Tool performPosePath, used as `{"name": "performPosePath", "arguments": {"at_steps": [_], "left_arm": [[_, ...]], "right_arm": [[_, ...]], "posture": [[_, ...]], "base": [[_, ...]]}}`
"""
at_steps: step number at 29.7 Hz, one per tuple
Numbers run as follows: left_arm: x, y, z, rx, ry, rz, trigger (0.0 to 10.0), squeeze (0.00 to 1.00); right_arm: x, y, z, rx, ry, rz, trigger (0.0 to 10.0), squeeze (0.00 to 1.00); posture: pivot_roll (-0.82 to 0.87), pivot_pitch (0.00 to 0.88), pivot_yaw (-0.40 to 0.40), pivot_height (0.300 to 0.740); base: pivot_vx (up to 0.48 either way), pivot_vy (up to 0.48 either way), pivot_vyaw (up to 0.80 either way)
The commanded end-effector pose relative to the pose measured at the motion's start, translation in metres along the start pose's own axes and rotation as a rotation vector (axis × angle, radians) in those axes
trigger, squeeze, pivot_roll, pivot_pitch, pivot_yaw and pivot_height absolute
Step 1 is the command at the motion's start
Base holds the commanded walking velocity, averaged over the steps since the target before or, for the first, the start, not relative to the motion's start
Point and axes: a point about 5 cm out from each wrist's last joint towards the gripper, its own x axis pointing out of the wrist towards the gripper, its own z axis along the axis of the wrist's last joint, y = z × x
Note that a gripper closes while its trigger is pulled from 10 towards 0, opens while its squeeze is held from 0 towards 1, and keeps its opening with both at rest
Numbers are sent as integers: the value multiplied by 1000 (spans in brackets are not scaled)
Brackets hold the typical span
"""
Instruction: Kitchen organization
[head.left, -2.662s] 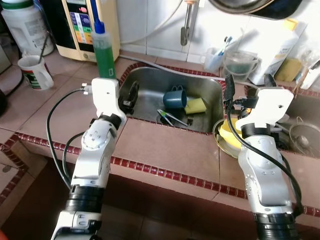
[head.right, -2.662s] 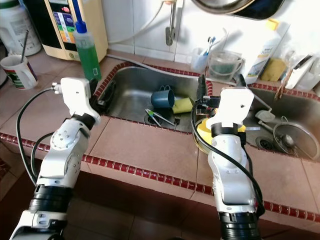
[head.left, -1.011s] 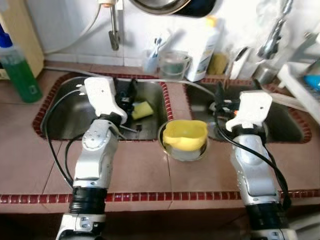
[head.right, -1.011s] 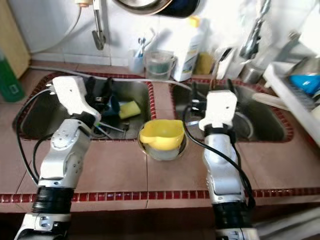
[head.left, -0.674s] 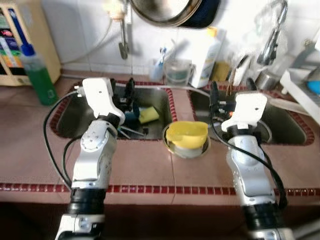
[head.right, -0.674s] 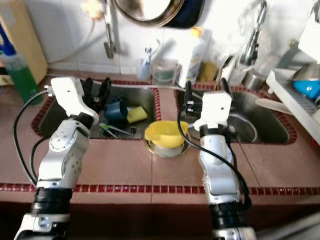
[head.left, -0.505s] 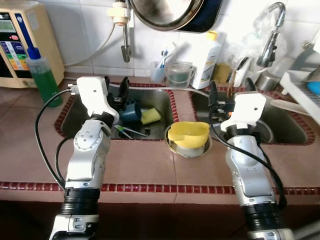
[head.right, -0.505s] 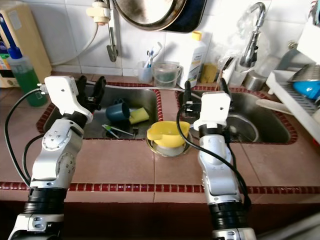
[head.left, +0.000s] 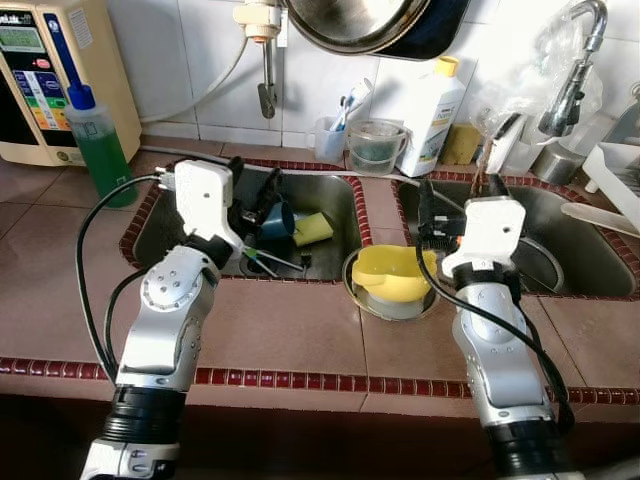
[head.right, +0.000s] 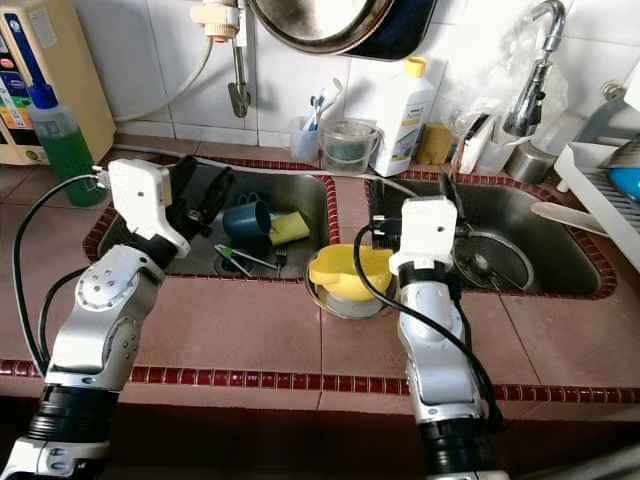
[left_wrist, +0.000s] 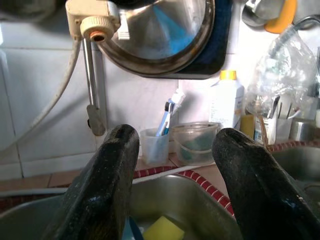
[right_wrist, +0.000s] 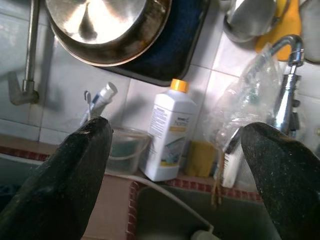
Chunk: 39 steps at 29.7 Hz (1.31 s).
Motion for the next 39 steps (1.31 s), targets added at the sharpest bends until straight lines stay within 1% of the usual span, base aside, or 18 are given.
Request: {"name": "performPosePath", "arguments": {"at_steps": [1,6,8,12,13,14,15,16,17,18,21,22,23,27,28,33,35,39], "left_arm": [[-1,-6,7,32,-19,-64,10000,0],[-4,-7,5,23,-9,-74,10000,0],[-6,-7,-1,-7,2,-46,10000,0],[-9,-10,-10,-61,33,-28,10000,0],[-10,-11,-13,-96,38,-10,10000,549],[-10,-11,-13,-107,40,1,10000,549],[-10,-11,-14,-116,41,9,10000,1000],[-10,-11,-14,-120,41,12,10000,1000],[-9,-11,-12,-101,36,27,10000,208],[-9,-10,-12,-111,32,35,10000,0],[-7,-9,-9,-137,15,58,10000,0],[-7,-8,-8,-142,10,63,10000,0],[-7,-8,-8,-144,7,66,10000,0],[-7,-8,-8,-152,7,76,10000,0],[-7,-8,-8,-161,10,78,10000,0],[-7,-9,-6,-138,7,61,10000,0],[-7,-8,-2,-117,0,39,10000,0],[-6,-9,1,-99,-6,15,10000,0]], "right_arm": [[0,-1,5,4,5,-27,10000,0],[-1,6,6,30,25,-16,10000,94],[-3,10,6,53,33,3,10000,1000],[-6,15,5,60,43,33,10000,1000],[-7,15,5,75,44,48,10000,1000],[-7,15,5,77,44,51,10000,1000],[-7,15,5,68,41,52,10000,1000],[-7,14,5,61,40,52,10000,1000],[-6,13,7,18,22,59,10000,1000],[-5,13,8,-1,9,66,10000,1000],[-4,11,12,-24,-26,77,10000,965],[-3,10,13,-21,-25,67,10000,710],[-3,9,14,-32,-28,52,10000,0],[-3,10,14,-2,-27,59,10000,0],[-3,10,14,22,-36,73,10000,1000],[-5,11,14,14,-18,57,10000,718],[-5,13,18,29,-20,83,10000,0],[-6,17,21,24,-21,95,10000,0]], "posture": [[-204,14,-47,732],[-201,19,-47,732],[-200,20,-49,732],[-200,20,-49,732],[-199,21,-51,732],[-199,21,-51,732],[-199,21,-51,732],[-199,22,-52,732],[-199,22,-52,732],[-199,22,-52,732],[-198,22,-53,732],[-198,21,-53,732],[-198,21,-54,732],[-196,20,-54,732],[-195,20,-53,732],[-194,20,-52,732],[-194,19,-53,732],[-194,18,-51,732]], "base": [[0,0,0],[0,0,0],[0,0,0],[0,0,0],[0,0,0],[0,0,0],[0,0,0],[0,0,0],[0,0,0],[0,0,0],[0,0,0],[0,0,0],[0,0,0],[0,0,0],[0,0,0],[0,0,0],[0,0,0],[0,0,0]]}}
